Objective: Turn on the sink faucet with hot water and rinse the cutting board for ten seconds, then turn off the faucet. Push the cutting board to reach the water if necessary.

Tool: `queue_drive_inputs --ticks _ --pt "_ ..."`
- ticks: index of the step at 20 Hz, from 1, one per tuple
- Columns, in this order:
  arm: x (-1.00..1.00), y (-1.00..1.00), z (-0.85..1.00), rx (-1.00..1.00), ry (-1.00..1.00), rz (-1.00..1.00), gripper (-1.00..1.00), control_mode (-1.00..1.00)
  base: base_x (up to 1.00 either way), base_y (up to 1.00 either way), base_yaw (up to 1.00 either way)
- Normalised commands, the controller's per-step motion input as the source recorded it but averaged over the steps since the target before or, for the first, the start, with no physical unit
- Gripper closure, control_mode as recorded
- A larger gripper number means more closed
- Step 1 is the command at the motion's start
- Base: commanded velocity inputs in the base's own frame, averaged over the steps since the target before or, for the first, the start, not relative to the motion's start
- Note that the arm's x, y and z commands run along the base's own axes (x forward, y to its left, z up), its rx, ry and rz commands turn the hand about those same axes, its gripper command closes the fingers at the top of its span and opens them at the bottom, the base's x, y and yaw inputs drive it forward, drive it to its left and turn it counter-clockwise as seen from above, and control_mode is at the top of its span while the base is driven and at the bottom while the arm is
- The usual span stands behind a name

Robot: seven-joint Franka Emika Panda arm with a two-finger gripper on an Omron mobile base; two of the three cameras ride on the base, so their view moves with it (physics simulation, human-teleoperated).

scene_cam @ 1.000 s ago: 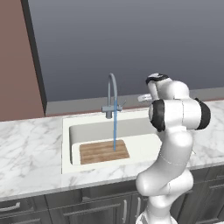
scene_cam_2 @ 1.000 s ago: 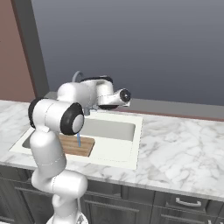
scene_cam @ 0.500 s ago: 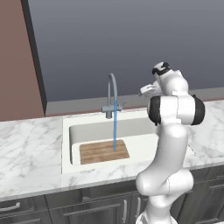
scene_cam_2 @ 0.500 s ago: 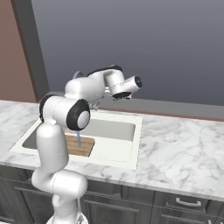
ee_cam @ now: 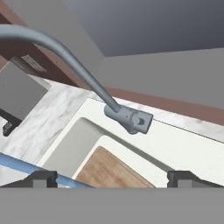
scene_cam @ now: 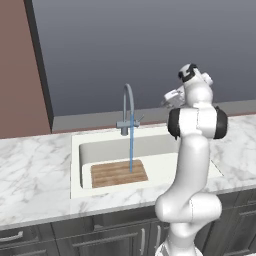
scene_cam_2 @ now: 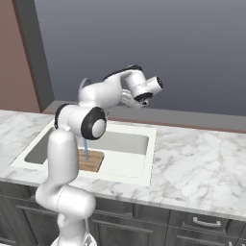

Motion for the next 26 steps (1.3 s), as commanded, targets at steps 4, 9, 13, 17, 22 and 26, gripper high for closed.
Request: queue_drive_inputs --ticks 4,9,13,17,22,26 --pt "0.08 0.00 0.09 0.00 0.01 0.00 -1.00 -1.00 0.00 0.00 0.00" --pt "0.00 0.00 0.02 0.00 0.00 0.00 -1.00 -1.00 0.00 0.00 0.00" --pt "0.05 0.00 0.26 0.00 0.04 0.00 -1.00 -1.00 0.00 0.00 0.00" --pt "0.20 0.00 0.16 0.00 0.06 0.00 -1.00 -1.00 0.00 0.00 0.00" --pt "0.21 0.00 0.02 0.00 0.02 0.00 -1.00 -1.00 0.00 0.00 0.00" --pt "0.27 0.00 0.00 0.00 0.00 0.00 -1.00 -1.00 0.00 0.00 0.00"
